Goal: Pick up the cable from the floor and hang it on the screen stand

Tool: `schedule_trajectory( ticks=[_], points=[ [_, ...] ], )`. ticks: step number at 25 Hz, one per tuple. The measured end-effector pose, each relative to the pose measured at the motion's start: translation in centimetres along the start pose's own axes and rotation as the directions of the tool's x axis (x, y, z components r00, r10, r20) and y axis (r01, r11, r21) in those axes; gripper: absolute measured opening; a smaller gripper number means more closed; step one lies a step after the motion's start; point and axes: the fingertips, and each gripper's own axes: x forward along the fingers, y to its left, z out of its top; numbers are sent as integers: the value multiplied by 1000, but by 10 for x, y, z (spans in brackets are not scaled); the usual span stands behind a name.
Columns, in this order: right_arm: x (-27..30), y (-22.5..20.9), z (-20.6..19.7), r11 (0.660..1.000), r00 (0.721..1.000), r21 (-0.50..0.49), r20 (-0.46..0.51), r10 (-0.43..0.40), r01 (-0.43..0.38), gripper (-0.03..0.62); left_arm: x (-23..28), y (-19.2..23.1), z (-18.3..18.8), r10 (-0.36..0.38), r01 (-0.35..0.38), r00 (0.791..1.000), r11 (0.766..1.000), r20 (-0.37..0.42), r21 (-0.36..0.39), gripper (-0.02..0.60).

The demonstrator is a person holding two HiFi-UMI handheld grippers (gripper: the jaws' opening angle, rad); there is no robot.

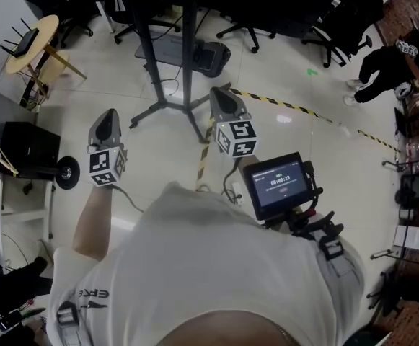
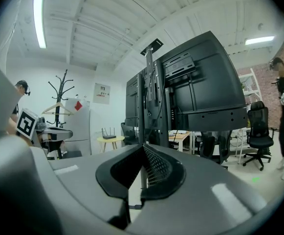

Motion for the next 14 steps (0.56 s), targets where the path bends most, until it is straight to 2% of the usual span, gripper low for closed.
schedule_trajectory(
  ticks=[14],
  points=[
    [6, 7, 20, 1000, 999, -23, 34, 12, -12, 12, -1, 5, 17, 19, -19, 999, 1000, 42, 0, 3]
  ],
)
